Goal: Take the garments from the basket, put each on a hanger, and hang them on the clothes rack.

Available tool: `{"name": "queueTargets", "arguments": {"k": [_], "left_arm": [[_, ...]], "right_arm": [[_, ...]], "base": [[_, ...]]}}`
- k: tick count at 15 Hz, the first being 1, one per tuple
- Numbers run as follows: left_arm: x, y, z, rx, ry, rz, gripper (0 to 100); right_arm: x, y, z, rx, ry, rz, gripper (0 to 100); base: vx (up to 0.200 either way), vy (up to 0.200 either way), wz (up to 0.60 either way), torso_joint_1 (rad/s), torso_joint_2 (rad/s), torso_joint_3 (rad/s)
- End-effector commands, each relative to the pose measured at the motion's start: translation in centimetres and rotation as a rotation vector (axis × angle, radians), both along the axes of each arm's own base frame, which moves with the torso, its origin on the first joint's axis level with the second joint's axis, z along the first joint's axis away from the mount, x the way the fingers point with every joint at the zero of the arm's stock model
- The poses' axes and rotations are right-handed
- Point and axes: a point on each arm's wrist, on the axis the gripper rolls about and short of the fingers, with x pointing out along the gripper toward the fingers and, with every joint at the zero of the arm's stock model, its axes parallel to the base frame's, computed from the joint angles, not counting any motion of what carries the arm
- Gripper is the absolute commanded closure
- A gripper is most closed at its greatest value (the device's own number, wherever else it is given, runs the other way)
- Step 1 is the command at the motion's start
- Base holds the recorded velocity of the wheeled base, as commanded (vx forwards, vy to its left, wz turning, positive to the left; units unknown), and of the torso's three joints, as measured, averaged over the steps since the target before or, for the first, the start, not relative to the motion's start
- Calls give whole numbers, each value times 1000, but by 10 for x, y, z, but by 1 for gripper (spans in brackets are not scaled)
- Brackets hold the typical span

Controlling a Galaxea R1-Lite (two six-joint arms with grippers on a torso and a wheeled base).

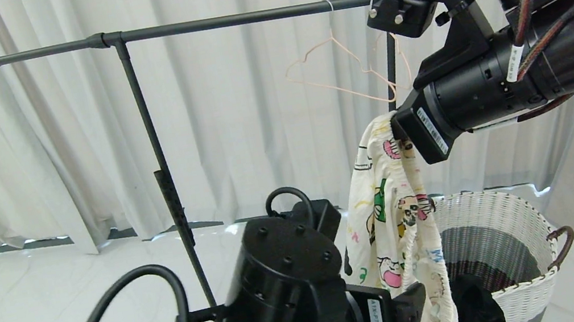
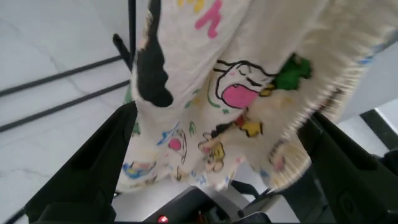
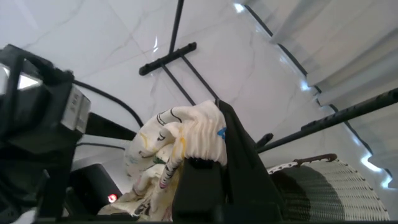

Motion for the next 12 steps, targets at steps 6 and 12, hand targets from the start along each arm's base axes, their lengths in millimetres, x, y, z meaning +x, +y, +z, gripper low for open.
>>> {"name": "queueTargets", "arguments": {"k": [6, 12], "left_arm": [[-6, -1, -42, 133, 56, 39, 0], [-10, 8, -48, 173, 47, 76, 100]], "right_arm": [[-10, -14, 10, 5, -22, -26, 100], [-17, -23, 9, -30, -24, -67, 100]], "base": [[0, 0, 0, 0, 0, 0], [0, 0, 0, 0, 0, 0]]}}
